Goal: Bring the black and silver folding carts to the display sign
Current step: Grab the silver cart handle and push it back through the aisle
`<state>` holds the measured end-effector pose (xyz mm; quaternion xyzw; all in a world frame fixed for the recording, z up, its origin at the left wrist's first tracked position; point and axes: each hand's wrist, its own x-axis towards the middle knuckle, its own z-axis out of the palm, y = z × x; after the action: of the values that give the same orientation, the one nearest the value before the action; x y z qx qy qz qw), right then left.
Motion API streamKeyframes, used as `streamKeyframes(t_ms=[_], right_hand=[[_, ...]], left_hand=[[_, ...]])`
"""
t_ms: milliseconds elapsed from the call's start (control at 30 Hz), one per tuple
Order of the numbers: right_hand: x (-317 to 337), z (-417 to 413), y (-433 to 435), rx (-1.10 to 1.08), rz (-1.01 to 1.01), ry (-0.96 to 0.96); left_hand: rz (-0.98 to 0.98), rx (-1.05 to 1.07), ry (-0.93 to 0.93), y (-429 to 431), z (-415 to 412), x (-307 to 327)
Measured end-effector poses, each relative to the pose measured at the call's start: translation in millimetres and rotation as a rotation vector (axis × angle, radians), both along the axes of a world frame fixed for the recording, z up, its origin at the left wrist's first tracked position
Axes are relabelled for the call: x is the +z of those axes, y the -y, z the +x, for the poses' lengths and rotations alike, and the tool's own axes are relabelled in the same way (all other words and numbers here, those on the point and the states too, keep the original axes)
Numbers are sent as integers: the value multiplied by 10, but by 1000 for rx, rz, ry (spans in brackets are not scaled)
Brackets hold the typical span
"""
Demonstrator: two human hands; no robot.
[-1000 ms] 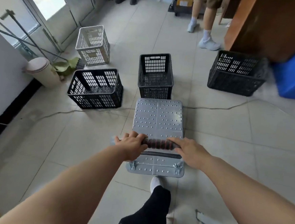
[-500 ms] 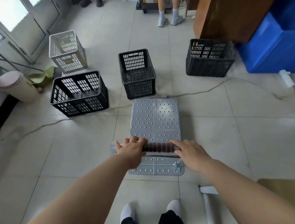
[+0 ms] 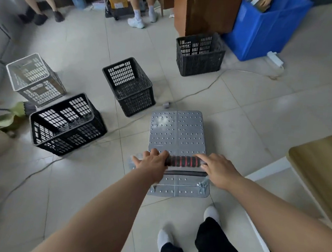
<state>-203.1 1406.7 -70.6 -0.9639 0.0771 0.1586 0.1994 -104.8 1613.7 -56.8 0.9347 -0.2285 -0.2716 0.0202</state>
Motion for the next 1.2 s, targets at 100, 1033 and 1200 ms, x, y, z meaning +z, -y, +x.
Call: streamKeyframes(t_ms=[100, 1033, 1200], right_hand=[[-8, -16, -135, -56, -37, 51], [-4, 1118, 215, -148, -9, 99], [87, 1374, 334, -238, -19, 77]], left_hand=[[-18, -56, 24, -54, 132, -18], [9, -257, 13, 573, 1716, 67], [-63, -331, -7, 762, 2034, 56]])
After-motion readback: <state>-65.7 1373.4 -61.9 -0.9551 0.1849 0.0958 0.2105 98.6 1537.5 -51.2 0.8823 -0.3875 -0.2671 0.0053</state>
